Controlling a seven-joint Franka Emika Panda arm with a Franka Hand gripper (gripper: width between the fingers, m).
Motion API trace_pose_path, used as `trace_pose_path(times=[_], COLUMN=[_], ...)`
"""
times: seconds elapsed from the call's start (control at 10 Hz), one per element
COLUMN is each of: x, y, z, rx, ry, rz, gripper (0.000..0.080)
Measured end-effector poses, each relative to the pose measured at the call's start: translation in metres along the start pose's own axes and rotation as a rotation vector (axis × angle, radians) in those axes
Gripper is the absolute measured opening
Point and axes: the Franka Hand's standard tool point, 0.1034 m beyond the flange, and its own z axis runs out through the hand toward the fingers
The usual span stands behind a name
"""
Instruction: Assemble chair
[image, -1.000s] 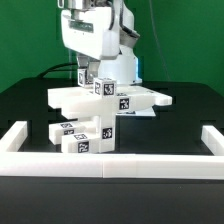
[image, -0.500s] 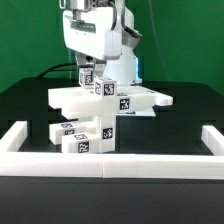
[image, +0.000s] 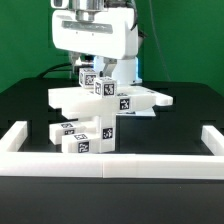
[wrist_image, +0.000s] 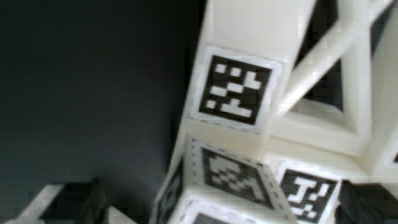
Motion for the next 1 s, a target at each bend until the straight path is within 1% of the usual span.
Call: trace_pose_path(times=[0.2,0.4,0.5,0.7,1.0], x=[-0.0022,-0.0021,-0.0022,-0.0003,0.0013], y=[-0.0023,-0.0028,-0.003,0.0007,0.0031], z=[0.0003,-0.0007,-0.0008,-0.0005,-0.0005], rx=[-0.006,-0.006,-0.006,-0.007,-0.014], ry=[0.001,0.002,0.002,0.0,-0.001], rz=[-0.179,-0.394,-0.438,-0.664,-0.862], gripper=[0.0649,0.0649,0.0649,0.0649,0.0649])
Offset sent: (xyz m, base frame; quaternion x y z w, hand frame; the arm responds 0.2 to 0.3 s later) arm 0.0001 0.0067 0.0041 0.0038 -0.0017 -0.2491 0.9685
